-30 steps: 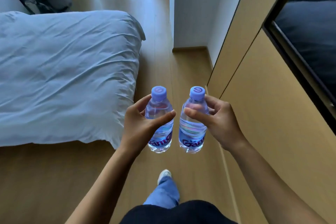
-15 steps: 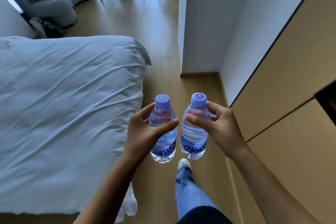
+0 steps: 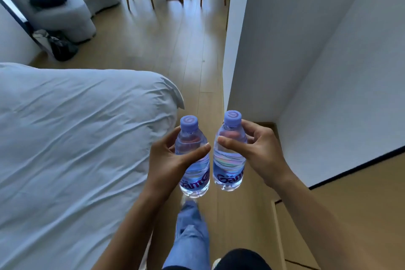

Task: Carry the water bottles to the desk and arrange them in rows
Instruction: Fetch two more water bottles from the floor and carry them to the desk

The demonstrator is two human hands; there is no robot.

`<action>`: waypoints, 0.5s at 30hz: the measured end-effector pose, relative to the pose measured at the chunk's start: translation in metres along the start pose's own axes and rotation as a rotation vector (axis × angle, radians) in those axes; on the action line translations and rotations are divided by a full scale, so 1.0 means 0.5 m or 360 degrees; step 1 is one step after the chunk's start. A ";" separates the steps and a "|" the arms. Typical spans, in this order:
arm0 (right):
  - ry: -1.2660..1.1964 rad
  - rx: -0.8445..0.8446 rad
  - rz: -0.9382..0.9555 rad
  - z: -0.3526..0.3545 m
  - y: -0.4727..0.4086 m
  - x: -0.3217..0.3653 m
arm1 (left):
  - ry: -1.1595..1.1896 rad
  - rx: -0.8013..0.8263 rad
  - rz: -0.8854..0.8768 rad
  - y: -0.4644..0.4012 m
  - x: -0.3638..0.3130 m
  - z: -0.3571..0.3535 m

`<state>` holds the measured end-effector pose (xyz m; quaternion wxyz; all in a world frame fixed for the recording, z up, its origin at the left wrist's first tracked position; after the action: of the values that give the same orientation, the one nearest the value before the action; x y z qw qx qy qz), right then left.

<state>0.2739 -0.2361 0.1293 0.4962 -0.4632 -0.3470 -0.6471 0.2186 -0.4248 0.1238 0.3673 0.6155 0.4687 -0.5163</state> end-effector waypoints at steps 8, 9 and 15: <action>0.0009 -0.0034 -0.0033 -0.042 -0.395 0.003 | -0.0063 0.0070 -0.0034 -0.418 0.002 0.058; 0.0011 -0.0050 -0.0037 -0.047 -0.442 0.008 | -0.0083 0.0082 -0.0047 -0.469 -0.004 0.066; -0.0005 -0.0122 -0.0069 -0.065 -0.697 0.018 | -0.0154 0.0116 -0.0081 -0.743 -0.023 0.096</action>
<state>-0.0707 -0.1756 0.1306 0.4634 -0.4752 -0.3326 -0.6699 -0.1510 -0.3637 0.1373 0.3536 0.5907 0.4468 -0.5714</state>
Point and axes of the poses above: each hand's wrist, its own y-axis away from the middle knuckle, its own z-axis out of the back of the hand, x = y × z, the point moved 2 cm from there along -y, towards the middle knuckle, and after that the axes turned 15 degrees about y, right-handed, at the moved point
